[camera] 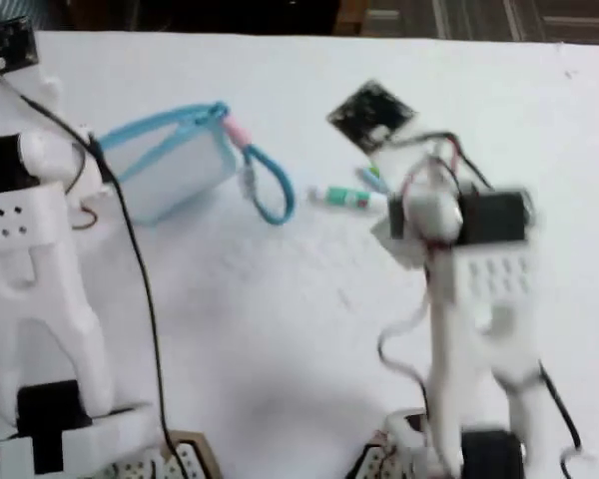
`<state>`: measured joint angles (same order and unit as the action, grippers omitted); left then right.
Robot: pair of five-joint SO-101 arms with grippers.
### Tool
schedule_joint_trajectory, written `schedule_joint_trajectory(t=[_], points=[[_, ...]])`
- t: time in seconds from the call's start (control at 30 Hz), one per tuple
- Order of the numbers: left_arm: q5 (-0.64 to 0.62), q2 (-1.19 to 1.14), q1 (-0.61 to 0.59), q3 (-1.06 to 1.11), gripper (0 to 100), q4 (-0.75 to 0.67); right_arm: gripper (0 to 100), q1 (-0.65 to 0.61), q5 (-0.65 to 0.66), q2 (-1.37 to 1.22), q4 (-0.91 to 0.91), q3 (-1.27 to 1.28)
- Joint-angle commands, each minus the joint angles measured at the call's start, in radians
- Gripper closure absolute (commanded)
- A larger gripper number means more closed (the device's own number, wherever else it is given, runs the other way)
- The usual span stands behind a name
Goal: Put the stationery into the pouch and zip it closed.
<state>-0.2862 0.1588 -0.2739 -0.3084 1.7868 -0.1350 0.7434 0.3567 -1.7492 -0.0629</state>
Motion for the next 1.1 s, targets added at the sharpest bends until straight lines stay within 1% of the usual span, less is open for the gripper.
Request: schedule_joint_trajectory(t=[0.0,0.17,0.3,0.4,0.53,0.67,0.73,0.97,1.07], points=[[0.009,-0.019,-0.015,0.005,98,0.002,78.9,0.018,0.089,-0.242,0.035,-0.106],[0.009,-0.021,-0.015,-0.041,98,-0.003,73.1,-0.001,0.138,-0.615,0.021,-0.451],[0.009,-0.021,-0.007,-0.097,98,-0.002,73.0,-0.031,0.219,-0.868,-0.001,-0.749],[0.009,-0.021,-0.002,-0.106,98,-0.002,72.8,-0.064,0.241,-1.021,-0.021,-0.884],[0.009,-0.021,-0.002,-0.109,98,-0.003,72.8,-0.114,0.288,-1.155,-0.021,-0.927],[0.025,-0.021,-0.002,-0.103,98,-0.003,72.7,-0.156,0.290,-1.242,-0.018,-0.936],[0.055,-0.021,0.002,-0.101,98,-0.003,72.7,-0.157,0.290,-1.279,-0.005,-0.936],[0.054,-0.021,0.004,-0.101,98,-0.003,73.1,-0.125,0.288,-1.366,0.091,-0.937],[0.054,-0.021,0.004,-0.101,98,-0.003,77.4,-0.119,0.290,-1.377,0.119,-0.937]])
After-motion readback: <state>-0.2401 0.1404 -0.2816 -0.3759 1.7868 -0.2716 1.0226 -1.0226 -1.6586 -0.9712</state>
